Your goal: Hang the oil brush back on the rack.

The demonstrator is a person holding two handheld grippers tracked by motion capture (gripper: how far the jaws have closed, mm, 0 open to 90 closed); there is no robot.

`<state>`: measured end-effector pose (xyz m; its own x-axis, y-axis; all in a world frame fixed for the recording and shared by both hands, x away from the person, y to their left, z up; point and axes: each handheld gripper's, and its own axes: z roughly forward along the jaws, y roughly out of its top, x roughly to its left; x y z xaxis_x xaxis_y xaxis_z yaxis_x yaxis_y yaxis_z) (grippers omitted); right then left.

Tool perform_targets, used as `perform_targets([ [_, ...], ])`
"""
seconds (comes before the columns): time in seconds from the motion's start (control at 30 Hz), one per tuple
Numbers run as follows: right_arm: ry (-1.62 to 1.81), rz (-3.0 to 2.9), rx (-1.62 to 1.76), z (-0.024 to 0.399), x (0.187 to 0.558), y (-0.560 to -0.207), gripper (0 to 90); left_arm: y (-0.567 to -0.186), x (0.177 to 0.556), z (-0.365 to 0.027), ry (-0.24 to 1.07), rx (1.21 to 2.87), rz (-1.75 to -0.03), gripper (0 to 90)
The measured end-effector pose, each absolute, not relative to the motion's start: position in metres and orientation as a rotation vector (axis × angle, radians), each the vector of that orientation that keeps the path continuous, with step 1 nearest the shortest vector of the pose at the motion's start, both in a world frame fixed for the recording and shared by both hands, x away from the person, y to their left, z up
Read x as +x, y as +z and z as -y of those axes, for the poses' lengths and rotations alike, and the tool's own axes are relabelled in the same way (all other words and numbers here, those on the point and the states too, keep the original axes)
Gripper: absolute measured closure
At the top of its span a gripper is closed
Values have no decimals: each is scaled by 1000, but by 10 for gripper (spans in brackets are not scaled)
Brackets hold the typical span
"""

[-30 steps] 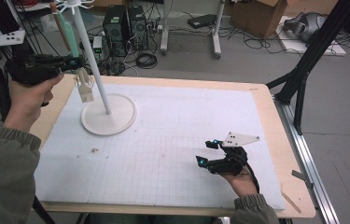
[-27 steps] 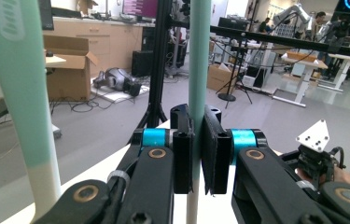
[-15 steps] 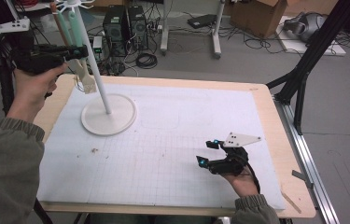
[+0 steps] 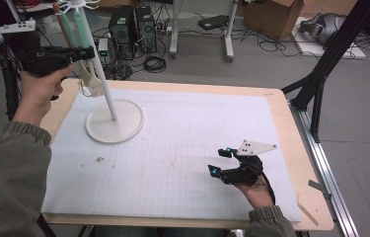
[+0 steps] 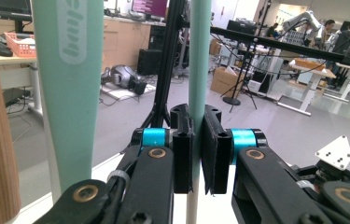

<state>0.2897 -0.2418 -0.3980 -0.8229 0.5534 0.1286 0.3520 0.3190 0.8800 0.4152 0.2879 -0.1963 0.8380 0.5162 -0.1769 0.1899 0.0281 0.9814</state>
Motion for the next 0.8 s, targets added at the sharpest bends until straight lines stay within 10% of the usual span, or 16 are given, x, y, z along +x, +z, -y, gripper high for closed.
perform_targets([
  [0.8,1520,-2394,807,240,289,-398,279,-201,410,-292,360,1539,-650,702],
])
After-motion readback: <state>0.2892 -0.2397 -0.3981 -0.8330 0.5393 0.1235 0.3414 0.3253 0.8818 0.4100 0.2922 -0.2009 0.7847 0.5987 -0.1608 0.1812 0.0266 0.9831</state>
